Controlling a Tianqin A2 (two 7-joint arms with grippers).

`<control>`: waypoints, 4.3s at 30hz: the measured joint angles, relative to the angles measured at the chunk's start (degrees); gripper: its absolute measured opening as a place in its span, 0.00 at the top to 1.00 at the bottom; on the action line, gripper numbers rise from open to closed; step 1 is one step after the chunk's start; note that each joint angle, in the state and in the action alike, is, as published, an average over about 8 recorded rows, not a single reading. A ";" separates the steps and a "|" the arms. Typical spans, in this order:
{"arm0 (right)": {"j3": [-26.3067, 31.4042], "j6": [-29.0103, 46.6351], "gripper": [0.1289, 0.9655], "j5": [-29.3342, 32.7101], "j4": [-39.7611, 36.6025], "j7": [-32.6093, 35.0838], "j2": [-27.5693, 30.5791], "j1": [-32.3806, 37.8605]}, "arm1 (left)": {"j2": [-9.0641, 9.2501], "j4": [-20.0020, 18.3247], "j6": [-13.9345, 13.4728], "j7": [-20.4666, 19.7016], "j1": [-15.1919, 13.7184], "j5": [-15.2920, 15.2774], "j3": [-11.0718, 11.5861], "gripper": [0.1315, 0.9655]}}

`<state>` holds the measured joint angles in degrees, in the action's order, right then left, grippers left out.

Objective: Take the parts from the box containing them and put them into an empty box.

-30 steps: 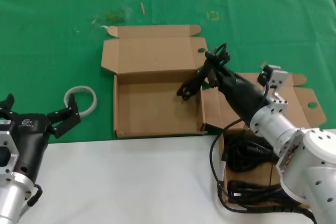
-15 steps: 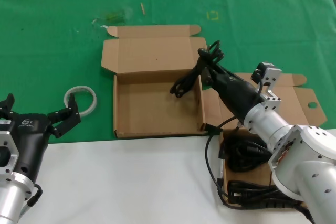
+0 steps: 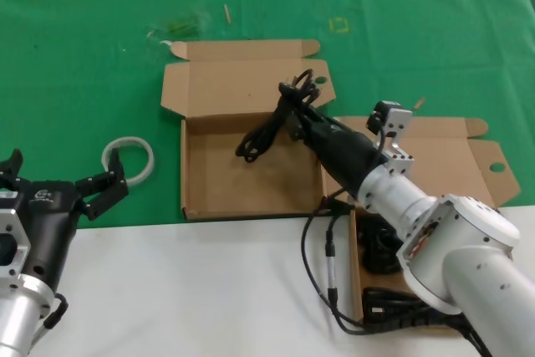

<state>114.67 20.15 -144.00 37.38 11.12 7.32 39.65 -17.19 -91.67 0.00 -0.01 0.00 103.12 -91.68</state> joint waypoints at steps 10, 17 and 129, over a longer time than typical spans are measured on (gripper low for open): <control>9.57 1.29 0.89 -12.21 -5.46 4.28 0.00 3.97 | 0.00 0.00 0.00 0.00 0.00 0.00 0.00 0.00; 10.45 2.97 0.87 -13.45 -7.54 4.78 0.00 5.14 | 0.00 0.00 0.00 0.00 0.00 0.00 0.00 0.00; -2.08 -26.27 0.00 15.21 50.92 -17.93 0.07 -32.13 | 0.00 0.00 0.00 0.00 0.00 0.00 0.00 0.00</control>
<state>112.59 -6.12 -128.80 88.30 -6.81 7.39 7.52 -17.19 -91.67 0.00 -0.02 0.00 103.12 -91.68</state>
